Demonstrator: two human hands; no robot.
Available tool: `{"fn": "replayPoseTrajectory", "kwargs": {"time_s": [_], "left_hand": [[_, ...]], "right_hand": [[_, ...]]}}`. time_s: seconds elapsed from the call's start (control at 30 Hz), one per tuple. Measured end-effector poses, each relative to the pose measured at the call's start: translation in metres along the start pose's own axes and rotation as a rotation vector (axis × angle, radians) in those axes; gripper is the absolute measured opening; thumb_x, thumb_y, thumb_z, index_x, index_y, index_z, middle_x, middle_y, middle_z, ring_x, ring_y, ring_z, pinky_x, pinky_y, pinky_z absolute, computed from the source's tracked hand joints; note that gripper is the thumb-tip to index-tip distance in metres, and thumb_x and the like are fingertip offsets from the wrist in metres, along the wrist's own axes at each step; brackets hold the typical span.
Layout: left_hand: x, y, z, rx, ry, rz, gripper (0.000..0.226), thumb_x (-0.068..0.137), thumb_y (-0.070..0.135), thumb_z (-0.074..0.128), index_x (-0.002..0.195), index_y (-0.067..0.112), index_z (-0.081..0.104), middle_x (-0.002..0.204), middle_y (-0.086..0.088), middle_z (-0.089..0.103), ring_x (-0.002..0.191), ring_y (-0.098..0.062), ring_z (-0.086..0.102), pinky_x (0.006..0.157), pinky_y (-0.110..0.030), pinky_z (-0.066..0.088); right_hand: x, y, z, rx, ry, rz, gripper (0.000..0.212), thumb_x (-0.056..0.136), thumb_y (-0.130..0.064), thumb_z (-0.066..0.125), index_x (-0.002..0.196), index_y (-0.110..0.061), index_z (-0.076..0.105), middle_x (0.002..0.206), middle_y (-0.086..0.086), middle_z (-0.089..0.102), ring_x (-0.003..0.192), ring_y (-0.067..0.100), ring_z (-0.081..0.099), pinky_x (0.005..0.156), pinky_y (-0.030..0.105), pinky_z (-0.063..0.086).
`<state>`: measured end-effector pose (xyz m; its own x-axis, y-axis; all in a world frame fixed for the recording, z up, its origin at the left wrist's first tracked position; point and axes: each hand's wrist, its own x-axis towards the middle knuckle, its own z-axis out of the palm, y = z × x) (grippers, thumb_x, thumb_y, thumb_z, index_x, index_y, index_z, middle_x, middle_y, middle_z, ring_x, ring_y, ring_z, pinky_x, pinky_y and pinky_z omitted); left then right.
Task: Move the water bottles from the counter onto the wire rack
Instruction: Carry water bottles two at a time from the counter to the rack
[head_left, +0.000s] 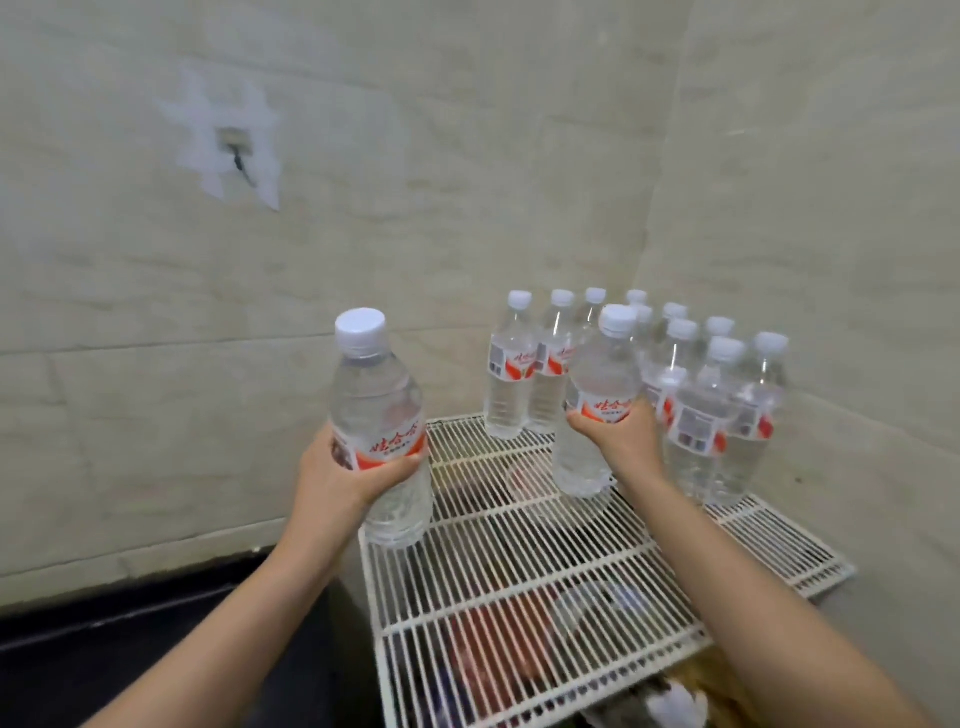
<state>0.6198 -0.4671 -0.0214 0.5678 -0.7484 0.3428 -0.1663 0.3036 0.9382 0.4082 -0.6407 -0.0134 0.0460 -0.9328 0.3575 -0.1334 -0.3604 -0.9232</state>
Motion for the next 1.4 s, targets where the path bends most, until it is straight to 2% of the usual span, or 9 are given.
{"fn": "replayPoseTrajectory", "kwargs": {"time_s": [0.17, 0.33, 0.53, 0.73, 0.93, 1.07, 1.13, 1.23, 1.4], "left_hand": [[0.022, -0.003, 0.033, 0.059, 0.048, -0.021, 0.044, 0.056, 0.009, 0.081, 0.090, 0.029, 0.060, 0.081, 0.019, 0.072, 0.072, 0.003, 0.068, 0.052, -0.006, 0.048], [0.043, -0.009, 0.059, 0.126, 0.087, -0.067, 0.048, 0.057, 0.011, 0.080, 0.099, 0.021, 0.060, 0.088, 0.004, 0.071, 0.079, -0.008, 0.068, 0.061, -0.016, 0.051], [0.072, -0.028, 0.105, 0.128, 0.061, -0.150, 0.050, 0.058, 0.016, 0.081, 0.103, 0.022, 0.059, 0.096, 0.001, 0.070, 0.088, -0.015, 0.066, 0.075, -0.031, 0.052], [0.108, -0.048, 0.157, 0.153, -0.033, -0.205, 0.050, 0.062, 0.014, 0.080, 0.107, 0.017, 0.057, 0.100, -0.001, 0.068, 0.092, -0.018, 0.065, 0.084, -0.037, 0.053], [0.125, -0.065, 0.193, 0.148, -0.072, -0.241, 0.050, 0.061, 0.013, 0.081, 0.105, 0.016, 0.057, 0.095, 0.001, 0.067, 0.084, -0.011, 0.064, 0.063, -0.021, 0.047], [0.130, -0.069, 0.207, 0.175, -0.082, -0.223, 0.043, 0.060, 0.008, 0.081, 0.092, 0.022, 0.056, 0.092, 0.001, 0.067, 0.081, -0.012, 0.064, 0.068, -0.024, 0.050], [0.135, -0.067, 0.210, 0.192, -0.083, -0.241, 0.045, 0.061, 0.006, 0.081, 0.097, 0.017, 0.056, 0.100, -0.007, 0.067, 0.087, -0.019, 0.064, 0.076, -0.031, 0.051], [0.136, -0.067, 0.209, 0.273, -0.105, -0.244, 0.050, 0.061, 0.005, 0.080, 0.105, 0.011, 0.056, 0.108, -0.011, 0.067, 0.096, -0.023, 0.064, 0.082, -0.035, 0.052], [0.123, -0.064, 0.201, 0.421, -0.089, -0.275, 0.080, 0.066, 0.015, 0.078, 0.131, 0.013, 0.033, 0.133, -0.013, 0.050, 0.119, -0.029, 0.051, 0.099, -0.044, 0.044]], "right_hand": [[0.073, 0.031, 0.027, -0.029, 0.037, 0.053, 0.074, 0.059, -0.011, 0.082, 0.124, -0.012, 0.045, 0.120, 0.011, 0.058, 0.108, 0.028, 0.056, 0.093, 0.044, 0.049], [0.107, 0.051, 0.043, -0.021, -0.044, 0.071, 0.067, 0.062, -0.007, 0.080, 0.120, -0.013, 0.047, 0.119, 0.010, 0.060, 0.109, 0.028, 0.057, 0.085, 0.030, 0.044], [0.111, 0.056, 0.042, -0.074, -0.023, 0.137, 0.068, 0.070, -0.010, 0.075, 0.126, -0.008, 0.036, 0.125, 0.013, 0.054, 0.112, 0.029, 0.055, 0.088, 0.034, 0.044], [0.108, 0.050, 0.024, -0.522, -0.230, 0.079, 0.039, 0.084, -0.041, 0.058, 0.100, -0.006, 0.059, 0.093, 0.008, 0.067, 0.081, 0.024, 0.064, 0.067, 0.031, 0.051], [0.077, 0.069, 0.010, -0.546, -0.314, 0.064, 0.028, 0.090, -0.028, 0.050, 0.069, -0.010, 0.055, 0.066, 0.005, 0.056, 0.068, 0.024, 0.056, 0.053, 0.027, 0.040], [0.062, 0.082, 0.003, -0.518, -0.291, 0.027, 0.024, 0.090, -0.029, 0.049, 0.084, -0.007, 0.055, 0.066, 0.006, 0.052, 0.062, 0.020, 0.048, 0.052, 0.028, 0.034], [0.060, 0.085, 0.003, -0.483, -0.305, 0.031, 0.030, 0.091, -0.029, 0.046, 0.100, -0.002, 0.055, 0.068, 0.005, 0.052, 0.062, 0.018, 0.048, 0.049, 0.026, 0.033], [0.056, 0.086, 0.005, -0.458, -0.327, 0.017, 0.035, 0.092, -0.028, 0.045, 0.116, -0.003, 0.053, 0.088, 0.013, 0.063, 0.081, 0.027, 0.059, 0.066, 0.033, 0.044], [0.048, 0.083, 0.007, -0.402, -0.320, -0.072, 0.028, 0.092, -0.023, 0.048, 0.112, -0.007, 0.058, 0.100, 0.011, 0.068, 0.080, 0.019, 0.061, 0.069, 0.029, 0.051]]}}
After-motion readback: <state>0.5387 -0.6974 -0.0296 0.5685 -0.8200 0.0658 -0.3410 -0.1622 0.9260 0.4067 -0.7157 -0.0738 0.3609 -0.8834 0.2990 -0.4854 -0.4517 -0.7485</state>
